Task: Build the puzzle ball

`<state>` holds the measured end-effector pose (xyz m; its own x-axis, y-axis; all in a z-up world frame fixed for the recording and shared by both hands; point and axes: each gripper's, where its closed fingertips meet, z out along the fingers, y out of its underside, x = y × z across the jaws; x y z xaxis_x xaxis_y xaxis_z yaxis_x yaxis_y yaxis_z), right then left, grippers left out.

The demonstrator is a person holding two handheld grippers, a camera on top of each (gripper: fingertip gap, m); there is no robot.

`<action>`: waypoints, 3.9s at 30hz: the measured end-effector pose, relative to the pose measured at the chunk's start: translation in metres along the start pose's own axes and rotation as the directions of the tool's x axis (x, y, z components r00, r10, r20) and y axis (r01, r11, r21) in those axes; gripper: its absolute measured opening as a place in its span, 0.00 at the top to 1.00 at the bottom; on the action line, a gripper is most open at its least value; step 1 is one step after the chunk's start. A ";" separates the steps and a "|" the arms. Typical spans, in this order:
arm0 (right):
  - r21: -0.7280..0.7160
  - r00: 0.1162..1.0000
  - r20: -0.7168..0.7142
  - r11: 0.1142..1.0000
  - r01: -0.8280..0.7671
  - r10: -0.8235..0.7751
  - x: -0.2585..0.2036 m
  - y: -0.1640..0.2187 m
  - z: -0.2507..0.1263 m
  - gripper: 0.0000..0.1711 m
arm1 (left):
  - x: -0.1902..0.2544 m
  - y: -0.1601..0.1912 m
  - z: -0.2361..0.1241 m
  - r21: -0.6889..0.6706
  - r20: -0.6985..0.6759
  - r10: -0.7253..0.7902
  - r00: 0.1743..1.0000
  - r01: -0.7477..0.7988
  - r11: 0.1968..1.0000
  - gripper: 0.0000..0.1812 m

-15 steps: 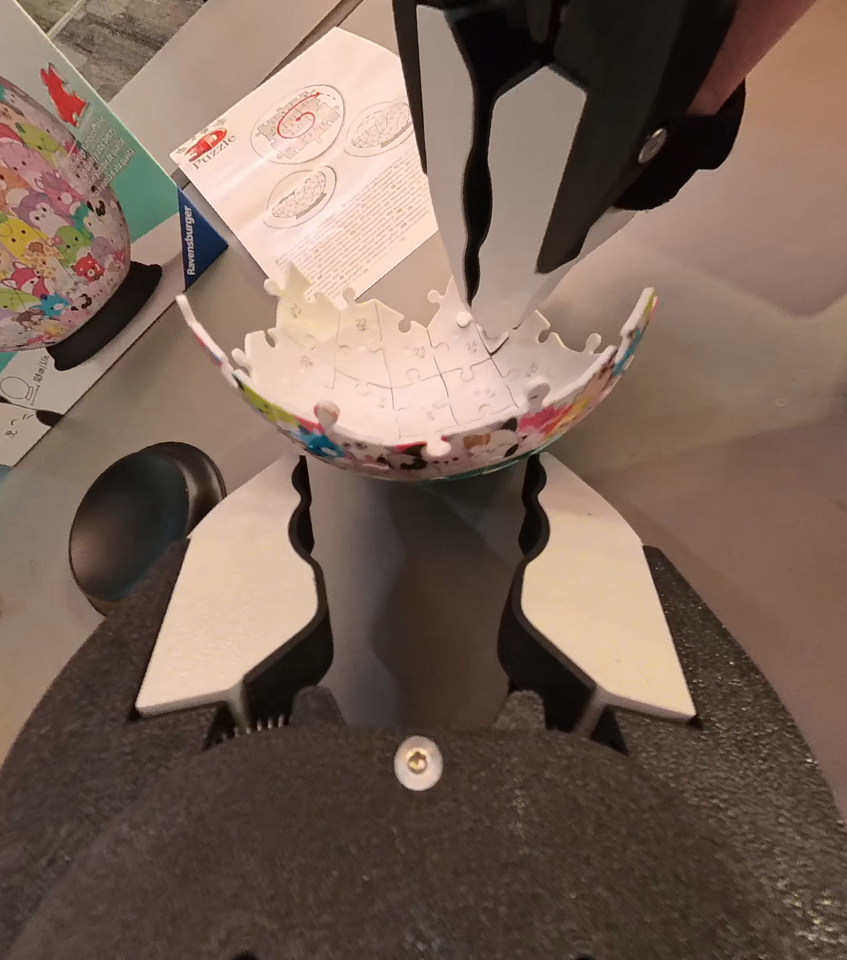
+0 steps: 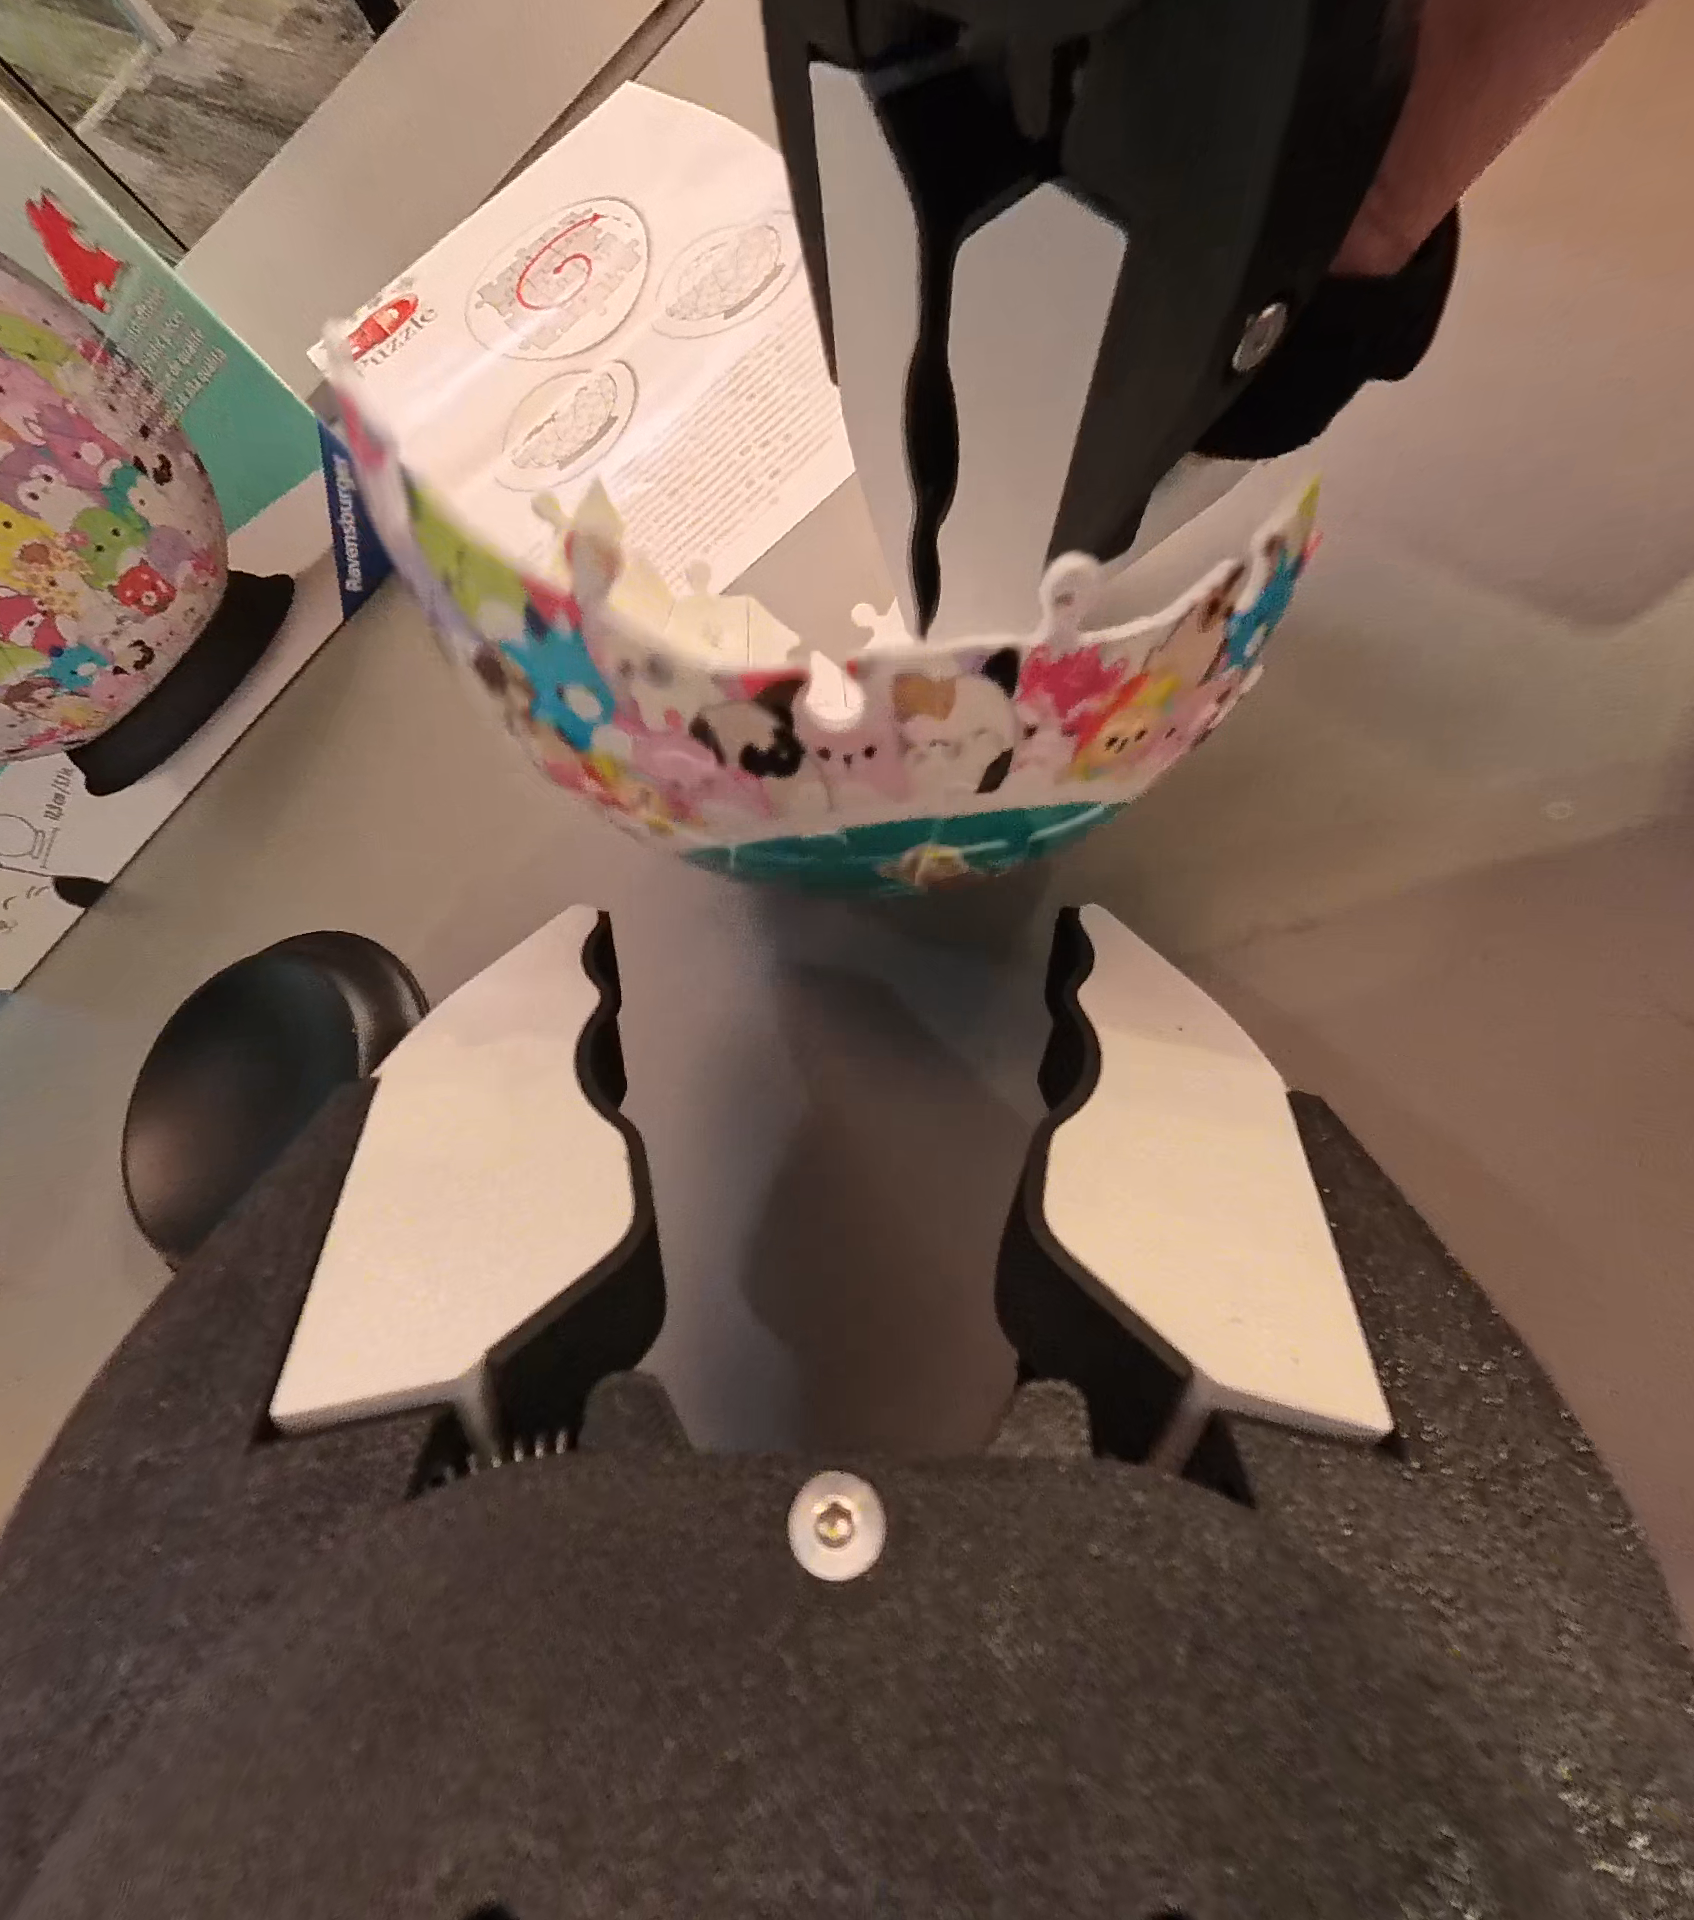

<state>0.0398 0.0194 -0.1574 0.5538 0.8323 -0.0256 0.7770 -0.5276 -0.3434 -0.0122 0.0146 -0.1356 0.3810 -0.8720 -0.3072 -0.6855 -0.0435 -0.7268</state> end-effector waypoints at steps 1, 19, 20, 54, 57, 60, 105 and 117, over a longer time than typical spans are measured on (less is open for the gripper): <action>0.007 1.000 -0.003 1.000 -0.009 0.009 0.000 0.000 0.000 0.99 | 0.000 0.000 0.000 0.003 0.002 0.001 1.000 -0.001 1.000 0.56; 0.131 0.985 0.039 0.977 -0.170 0.167 0.001 0.001 0.000 0.99 | 0.005 -0.033 0.001 0.197 -0.180 0.052 0.982 -0.016 0.980 0.45; 0.131 0.985 0.043 0.976 -0.173 0.169 0.000 0.001 0.000 0.99 | 0.005 -0.033 0.001 0.203 -0.188 0.054 0.981 -0.015 0.979 0.45; 0.186 0.990 0.058 0.973 -0.137 0.128 0.000 0.001 -0.001 0.99 | 0.004 -0.032 0.010 0.244 -0.211 0.053 0.976 0.000 0.970 0.46; 0.200 0.990 0.079 0.971 -0.133 0.119 0.000 0.001 -0.001 0.99 | 0.004 -0.032 0.010 0.251 -0.213 0.045 0.976 0.010 0.968 0.46; 0.237 0.992 0.095 0.966 -0.108 0.087 0.001 0.002 -0.002 0.99 | 0.004 -0.032 0.011 0.249 -0.208 0.054 0.977 -0.001 0.969 0.46; 0.339 0.973 0.209 0.926 -0.166 0.098 -0.009 0.030 -0.012 0.98 | 0.021 -0.042 0.015 0.338 -0.381 0.324 0.866 -0.195 0.921 0.45; 0.341 0.975 0.195 0.925 -0.169 0.107 -0.009 0.030 -0.012 0.99 | 0.020 -0.042 0.033 0.340 -0.285 0.366 0.886 -0.264 0.903 0.50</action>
<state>0.0618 -0.0055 -0.1557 0.5647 0.7883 -0.2444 0.5224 -0.5706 -0.6337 0.0449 0.0151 -0.1311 -0.0906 -0.9274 -0.3630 -0.5082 0.3565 -0.7840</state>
